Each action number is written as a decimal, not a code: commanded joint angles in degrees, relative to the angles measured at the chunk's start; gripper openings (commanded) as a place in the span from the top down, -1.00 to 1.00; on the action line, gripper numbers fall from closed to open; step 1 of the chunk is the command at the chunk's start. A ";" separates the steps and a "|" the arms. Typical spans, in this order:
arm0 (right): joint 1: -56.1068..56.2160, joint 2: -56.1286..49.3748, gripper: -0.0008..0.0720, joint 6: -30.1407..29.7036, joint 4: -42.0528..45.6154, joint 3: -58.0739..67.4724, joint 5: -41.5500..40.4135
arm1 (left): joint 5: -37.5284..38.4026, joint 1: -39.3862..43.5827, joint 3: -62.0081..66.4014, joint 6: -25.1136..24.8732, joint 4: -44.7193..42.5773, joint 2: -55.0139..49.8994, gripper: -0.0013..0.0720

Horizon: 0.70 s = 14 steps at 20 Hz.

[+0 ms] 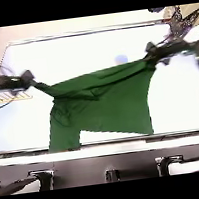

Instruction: Fold the clothes and pants, and hang the long-sleeved shirts on hangers.

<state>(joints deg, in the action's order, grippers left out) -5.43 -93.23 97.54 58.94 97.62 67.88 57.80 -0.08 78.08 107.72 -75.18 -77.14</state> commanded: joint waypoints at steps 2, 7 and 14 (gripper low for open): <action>2.45 -14.53 0.90 -0.26 -6.54 -0.09 -14.19 | -2.60 1.11 5.09 -4.98 4.31 -19.91 0.92; 2.47 -18.38 0.89 -0.31 -7.87 -0.09 -18.45 | 6.25 1.09 17.79 -11.93 4.26 -30.49 0.92; -7.19 -11.67 -0.20 -14.08 -8.55 0.92 8.87 | 16.24 -4.72 24.30 -21.27 8.63 -27.71 0.45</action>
<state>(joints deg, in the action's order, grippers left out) -7.79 -107.66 90.48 50.52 98.39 62.59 69.28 -1.93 100.01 91.02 -70.24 -105.91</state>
